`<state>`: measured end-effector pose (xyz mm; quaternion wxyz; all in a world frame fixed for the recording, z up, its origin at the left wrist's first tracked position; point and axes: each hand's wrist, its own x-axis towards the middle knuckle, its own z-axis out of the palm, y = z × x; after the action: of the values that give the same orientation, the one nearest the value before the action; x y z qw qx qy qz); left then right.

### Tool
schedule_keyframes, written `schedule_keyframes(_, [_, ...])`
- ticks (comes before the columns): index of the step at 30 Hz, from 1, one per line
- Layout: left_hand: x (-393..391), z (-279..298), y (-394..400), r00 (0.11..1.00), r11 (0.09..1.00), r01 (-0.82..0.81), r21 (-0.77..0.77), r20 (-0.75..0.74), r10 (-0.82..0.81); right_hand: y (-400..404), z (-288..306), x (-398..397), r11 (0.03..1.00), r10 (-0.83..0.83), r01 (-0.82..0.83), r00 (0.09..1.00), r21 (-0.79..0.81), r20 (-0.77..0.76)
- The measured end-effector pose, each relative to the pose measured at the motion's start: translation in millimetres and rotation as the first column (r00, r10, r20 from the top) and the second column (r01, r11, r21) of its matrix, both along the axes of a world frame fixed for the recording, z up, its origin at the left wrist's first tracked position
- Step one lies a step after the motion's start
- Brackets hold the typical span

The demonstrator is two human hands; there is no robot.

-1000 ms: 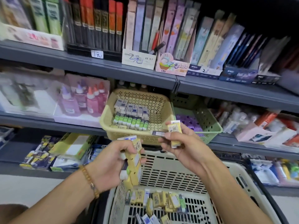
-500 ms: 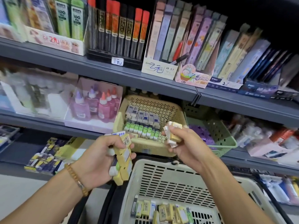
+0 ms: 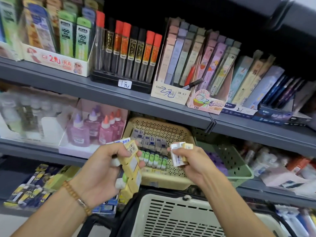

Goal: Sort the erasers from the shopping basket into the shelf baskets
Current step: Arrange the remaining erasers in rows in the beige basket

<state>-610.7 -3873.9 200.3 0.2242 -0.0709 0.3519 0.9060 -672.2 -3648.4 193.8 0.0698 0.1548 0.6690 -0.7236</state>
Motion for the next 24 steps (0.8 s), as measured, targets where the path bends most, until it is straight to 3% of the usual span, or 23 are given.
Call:
schedule_keyframes(7, [-8.2, -7.0, -18.1, 1.0, 1.0, -0.023, 0.014, -0.016, 0.024, -34.8, -19.1, -64.8, 0.991, 0.011, -0.023, 0.996, 0.134, 0.089])
schedule_keyframes(13, [-13.0, -5.7, -25.5, 0.997, 0.998, -0.066, 0.002, -0.037, 0.066, -54.8, -38.5, -118.9, 0.904, 0.018, -0.053, 0.996, 0.424, 0.086])
schedule_keyframes(18, [-16.3, -1.8, -25.7, 0.993, 0.995, -0.103, 0.004, -0.06, 0.103, -60.9, -46.5, -131.3, 0.928, 0.109, -0.137, 0.989, 0.348, 0.1])
schedule_keyframes(24, [-16.2, -1.9, -26.5, 0.989, 0.99, -0.142, 0.011, -0.039, 0.142, -47.0, -39.6, -120.1, 0.996, -0.03, 0.02, 0.992, 0.084, 0.126])
